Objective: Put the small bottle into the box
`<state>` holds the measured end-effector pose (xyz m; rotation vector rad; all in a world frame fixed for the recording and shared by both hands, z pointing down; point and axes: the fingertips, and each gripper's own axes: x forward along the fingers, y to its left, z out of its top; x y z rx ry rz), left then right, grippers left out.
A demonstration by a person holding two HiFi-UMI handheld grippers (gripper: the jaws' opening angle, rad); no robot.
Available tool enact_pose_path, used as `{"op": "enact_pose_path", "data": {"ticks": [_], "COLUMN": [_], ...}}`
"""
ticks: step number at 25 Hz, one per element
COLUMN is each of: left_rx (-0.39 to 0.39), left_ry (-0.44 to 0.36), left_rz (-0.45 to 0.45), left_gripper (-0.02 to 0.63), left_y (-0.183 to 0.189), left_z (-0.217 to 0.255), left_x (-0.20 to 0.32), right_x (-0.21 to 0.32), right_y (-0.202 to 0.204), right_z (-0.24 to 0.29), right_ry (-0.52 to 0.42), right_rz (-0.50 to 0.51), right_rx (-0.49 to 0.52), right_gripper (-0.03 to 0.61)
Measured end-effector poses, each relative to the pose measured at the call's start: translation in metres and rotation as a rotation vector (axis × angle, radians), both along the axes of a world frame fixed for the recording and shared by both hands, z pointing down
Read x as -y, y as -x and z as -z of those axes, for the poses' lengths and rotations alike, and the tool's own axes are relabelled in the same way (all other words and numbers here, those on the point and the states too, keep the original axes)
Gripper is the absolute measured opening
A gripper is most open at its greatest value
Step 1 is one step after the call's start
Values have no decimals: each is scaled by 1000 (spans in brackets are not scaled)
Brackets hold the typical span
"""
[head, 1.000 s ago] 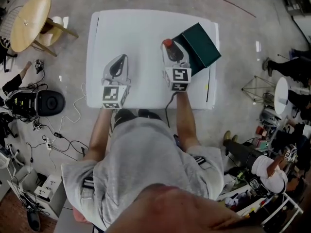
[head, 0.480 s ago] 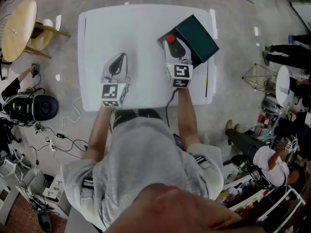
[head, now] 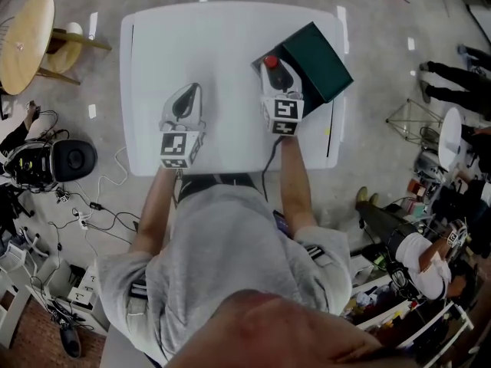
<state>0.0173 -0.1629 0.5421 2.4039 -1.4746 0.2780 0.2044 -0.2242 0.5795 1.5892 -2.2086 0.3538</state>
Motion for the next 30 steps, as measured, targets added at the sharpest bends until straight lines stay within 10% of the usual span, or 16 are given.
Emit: {"op": "enact_pose_path", "data": {"ticks": [30], "left_rx": [39], "left_ry": [29], "left_rz": [14], "left_gripper": [12], "left_y": [1], "left_z": [-10], "left_x": [-10], "right_x": [-3], "right_y": [3], "right_z": [-39], "right_ry": [68], "right_rz": [10], "right_rx": [13], "right_gripper": [140]}}
